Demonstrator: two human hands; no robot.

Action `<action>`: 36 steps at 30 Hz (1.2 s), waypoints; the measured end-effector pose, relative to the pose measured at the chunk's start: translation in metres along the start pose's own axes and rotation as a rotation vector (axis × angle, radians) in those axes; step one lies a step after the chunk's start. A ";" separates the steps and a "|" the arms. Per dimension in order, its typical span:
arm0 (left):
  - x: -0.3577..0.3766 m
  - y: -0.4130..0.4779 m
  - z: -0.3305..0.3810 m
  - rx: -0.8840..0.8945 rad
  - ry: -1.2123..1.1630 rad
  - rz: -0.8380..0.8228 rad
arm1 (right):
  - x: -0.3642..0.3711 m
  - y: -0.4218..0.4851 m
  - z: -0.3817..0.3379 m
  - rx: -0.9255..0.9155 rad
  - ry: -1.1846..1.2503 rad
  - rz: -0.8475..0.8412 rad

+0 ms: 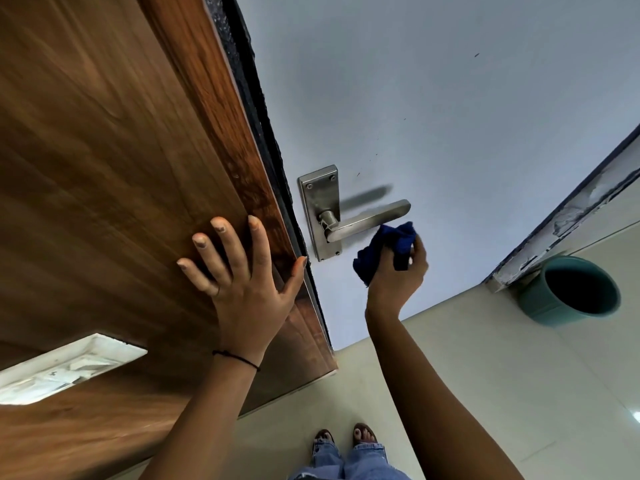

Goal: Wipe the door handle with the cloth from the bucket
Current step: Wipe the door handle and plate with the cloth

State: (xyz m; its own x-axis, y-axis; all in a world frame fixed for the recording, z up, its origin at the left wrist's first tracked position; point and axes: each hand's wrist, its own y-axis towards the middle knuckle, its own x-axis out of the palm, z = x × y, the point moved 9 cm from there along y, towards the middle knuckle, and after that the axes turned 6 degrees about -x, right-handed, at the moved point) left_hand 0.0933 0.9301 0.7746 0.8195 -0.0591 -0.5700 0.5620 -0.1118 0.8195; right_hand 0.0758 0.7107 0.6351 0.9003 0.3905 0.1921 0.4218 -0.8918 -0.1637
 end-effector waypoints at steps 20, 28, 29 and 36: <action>0.001 -0.001 -0.001 -0.027 -0.075 -0.021 | 0.020 -0.010 -0.058 -0.434 -0.189 -0.158; -0.001 0.000 0.000 0.004 -0.085 -0.019 | 0.033 -0.038 -0.059 -0.526 -0.196 -0.275; -0.001 0.000 -0.001 -0.001 -0.082 -0.020 | 0.026 -0.021 -0.059 -0.481 -0.185 -0.199; 0.000 -0.001 0.000 -0.005 -0.072 -0.011 | 0.019 -0.011 -0.058 -0.386 -0.136 -0.109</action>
State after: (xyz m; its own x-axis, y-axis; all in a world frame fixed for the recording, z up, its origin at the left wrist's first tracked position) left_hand 0.0929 0.9300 0.7742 0.8030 -0.1290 -0.5819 0.5719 -0.1078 0.8132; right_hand 0.0816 0.7148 0.6971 0.8696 0.4908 0.0543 0.4675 -0.8537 0.2294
